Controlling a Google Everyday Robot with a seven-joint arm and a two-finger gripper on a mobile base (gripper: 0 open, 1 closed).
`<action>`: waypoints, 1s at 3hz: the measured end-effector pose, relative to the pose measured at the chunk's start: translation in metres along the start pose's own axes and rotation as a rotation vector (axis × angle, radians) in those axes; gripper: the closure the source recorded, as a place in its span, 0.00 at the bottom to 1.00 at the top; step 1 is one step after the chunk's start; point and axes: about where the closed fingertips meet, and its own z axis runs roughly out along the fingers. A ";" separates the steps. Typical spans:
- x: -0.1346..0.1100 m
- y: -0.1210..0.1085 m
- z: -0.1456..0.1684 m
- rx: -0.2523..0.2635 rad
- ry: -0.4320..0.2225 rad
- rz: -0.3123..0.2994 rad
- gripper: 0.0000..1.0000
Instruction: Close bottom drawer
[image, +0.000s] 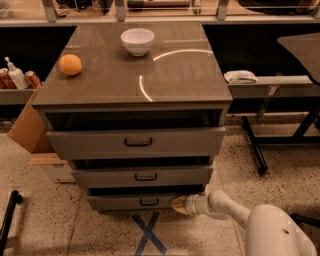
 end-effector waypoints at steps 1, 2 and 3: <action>-0.006 0.028 -0.023 -0.064 -0.042 -0.034 1.00; -0.016 0.061 -0.050 -0.137 -0.079 -0.092 1.00; -0.025 0.091 -0.069 -0.199 -0.109 -0.129 1.00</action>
Offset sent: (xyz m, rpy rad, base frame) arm -0.1216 -0.0114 0.0659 0.0977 -0.0241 0.2880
